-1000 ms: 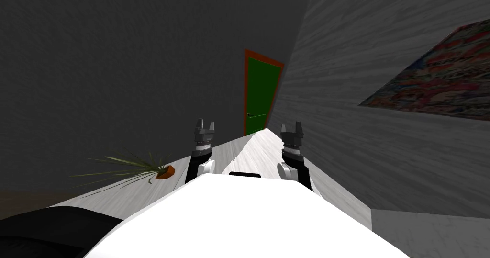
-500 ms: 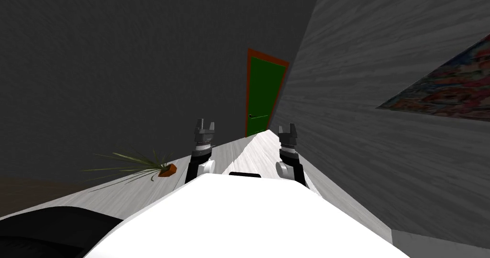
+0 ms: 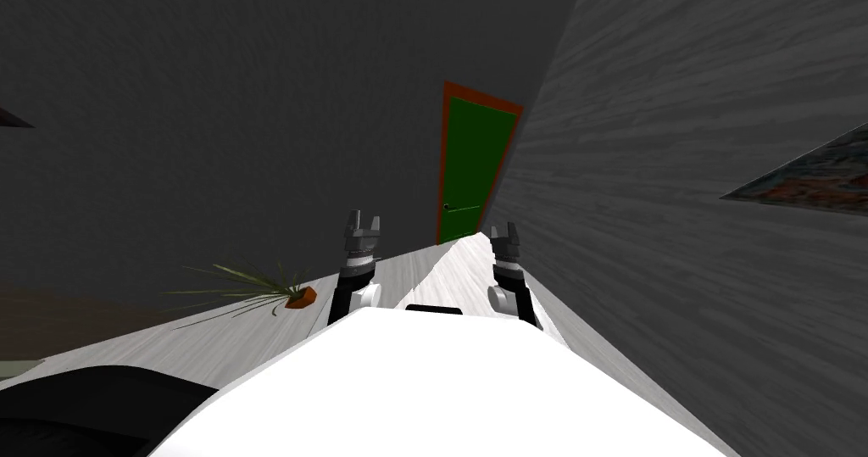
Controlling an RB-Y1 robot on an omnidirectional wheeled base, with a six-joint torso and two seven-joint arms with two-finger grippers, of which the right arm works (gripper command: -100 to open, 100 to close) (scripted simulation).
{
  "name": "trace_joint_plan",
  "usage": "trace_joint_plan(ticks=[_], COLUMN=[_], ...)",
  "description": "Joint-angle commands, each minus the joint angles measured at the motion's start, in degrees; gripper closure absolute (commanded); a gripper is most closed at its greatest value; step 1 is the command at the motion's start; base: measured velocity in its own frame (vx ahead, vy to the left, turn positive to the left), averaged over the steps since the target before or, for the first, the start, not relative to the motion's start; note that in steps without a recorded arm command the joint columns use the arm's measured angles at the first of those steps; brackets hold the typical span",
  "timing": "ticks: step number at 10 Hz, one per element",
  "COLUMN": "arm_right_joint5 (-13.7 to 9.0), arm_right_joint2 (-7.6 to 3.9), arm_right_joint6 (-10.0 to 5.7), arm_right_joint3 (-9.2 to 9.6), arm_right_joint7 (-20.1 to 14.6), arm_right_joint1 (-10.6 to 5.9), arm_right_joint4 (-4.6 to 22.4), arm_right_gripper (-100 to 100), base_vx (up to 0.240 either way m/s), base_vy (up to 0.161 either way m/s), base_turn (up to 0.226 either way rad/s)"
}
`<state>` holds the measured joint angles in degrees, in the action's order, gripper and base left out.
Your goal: Pull the door open
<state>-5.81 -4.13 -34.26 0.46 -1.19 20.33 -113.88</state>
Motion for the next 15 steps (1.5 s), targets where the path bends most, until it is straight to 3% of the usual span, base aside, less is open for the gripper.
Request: trace_joint_plan(ticks=[1, 15], arm_right_joint5=[0.1, -0.7], arm_right_joint2=[-0.06, -2.27], arm_right_joint6=[-0.64, -4.44], arm_right_joint3=[-0.03, -2.81], arm_right_joint7=[0.1, -0.2], arm_right_joint1=[-0.91, -9.56], arm_right_joint4=[2.6, 25.7], arm_right_gripper=[-100, -100], base_vx=[0.082, 0.088], base_vy=[-0.035, -0.050], base_turn=[0.127, 0.124])
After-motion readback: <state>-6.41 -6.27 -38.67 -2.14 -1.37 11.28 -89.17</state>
